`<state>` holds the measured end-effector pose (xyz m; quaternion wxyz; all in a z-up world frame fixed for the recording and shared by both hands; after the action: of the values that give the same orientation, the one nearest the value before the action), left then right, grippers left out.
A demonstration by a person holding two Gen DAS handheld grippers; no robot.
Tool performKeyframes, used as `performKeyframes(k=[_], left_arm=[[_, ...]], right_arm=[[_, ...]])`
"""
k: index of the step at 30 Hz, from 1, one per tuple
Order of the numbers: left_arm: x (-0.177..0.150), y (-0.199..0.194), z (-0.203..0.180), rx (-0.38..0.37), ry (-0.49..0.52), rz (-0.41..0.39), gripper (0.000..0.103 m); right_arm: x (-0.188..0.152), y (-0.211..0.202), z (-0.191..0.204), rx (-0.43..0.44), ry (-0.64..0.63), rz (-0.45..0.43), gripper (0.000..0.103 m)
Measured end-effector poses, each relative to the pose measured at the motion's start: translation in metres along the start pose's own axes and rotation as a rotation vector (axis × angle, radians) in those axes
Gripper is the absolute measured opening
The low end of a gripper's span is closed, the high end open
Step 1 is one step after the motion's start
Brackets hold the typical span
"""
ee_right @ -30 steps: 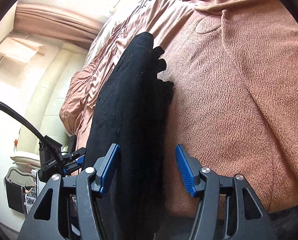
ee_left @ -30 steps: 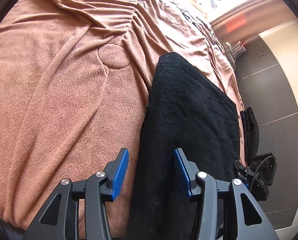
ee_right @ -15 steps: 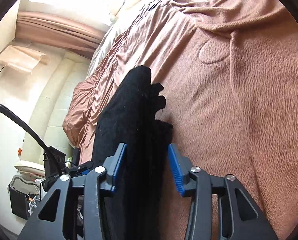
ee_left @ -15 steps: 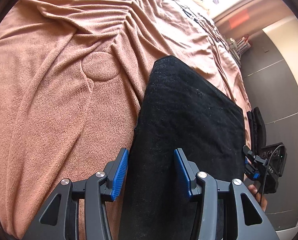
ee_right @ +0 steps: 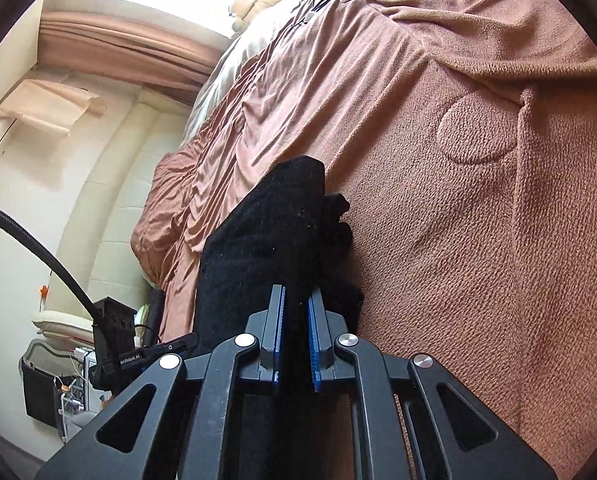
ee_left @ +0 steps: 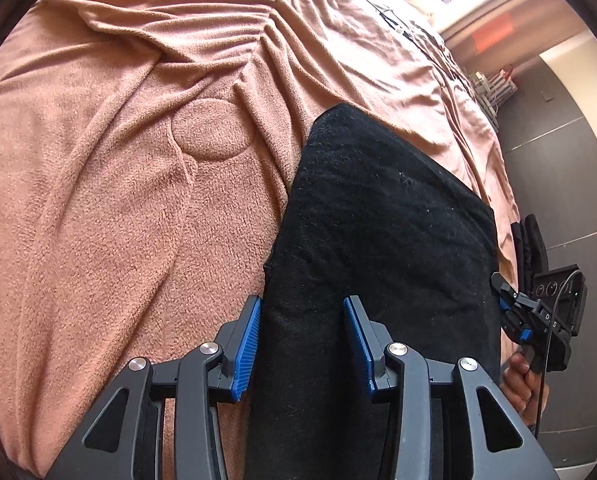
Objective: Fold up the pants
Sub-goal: 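Grasp the folded black pants edge with the right gripper while the left gripper grasps its edge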
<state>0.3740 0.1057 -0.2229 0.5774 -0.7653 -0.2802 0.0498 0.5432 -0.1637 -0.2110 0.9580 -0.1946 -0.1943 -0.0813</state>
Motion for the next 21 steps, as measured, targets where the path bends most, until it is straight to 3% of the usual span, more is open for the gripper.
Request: performKeyframes(k=[3, 4, 5, 7, 11, 21], left_arm=[[0.000, -0.003, 0.000, -0.007, -0.005, -0.003, 0.044], [-0.001, -0.004, -0.001, -0.004, -0.001, -0.004, 0.044], [-0.002, -0.005, 0.000, -0.004, 0.002, -0.005, 0.044], [-0.002, -0.006, 0.000, -0.003, 0.006, -0.006, 0.044], [-0.003, -0.006, -0.001, -0.006, 0.009, -0.003, 0.045], [-0.004, -0.004, -0.002, -0.032, 0.023, 0.003, 0.046]], right_arm=[[0.000, -0.008, 0.002, -0.012, 0.021, 0.003, 0.016], [-0.001, -0.010, 0.002, -0.023, 0.029, 0.004, 0.029], [-0.003, -0.012, -0.001, -0.029, 0.040, 0.005, 0.049], [-0.006, -0.016, -0.001, -0.010, 0.060, 0.007, 0.065], [-0.015, -0.010, -0.007, 0.042, 0.120, 0.056, 0.066], [-0.017, 0.012, -0.006, 0.052, 0.147, 0.169, 0.066]])
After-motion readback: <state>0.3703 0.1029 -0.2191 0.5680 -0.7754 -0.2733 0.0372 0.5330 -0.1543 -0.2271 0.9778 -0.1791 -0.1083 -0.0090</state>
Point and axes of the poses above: each gripper's, at about its wrist camera, not at the fingertips, and y roughly the way its jaws point, z to its left, x to its top, the point moved 7 cm from there along y, roughly the way its jaws point, and after that the axes turned 11 degrees about x, right-handed, at the moved point
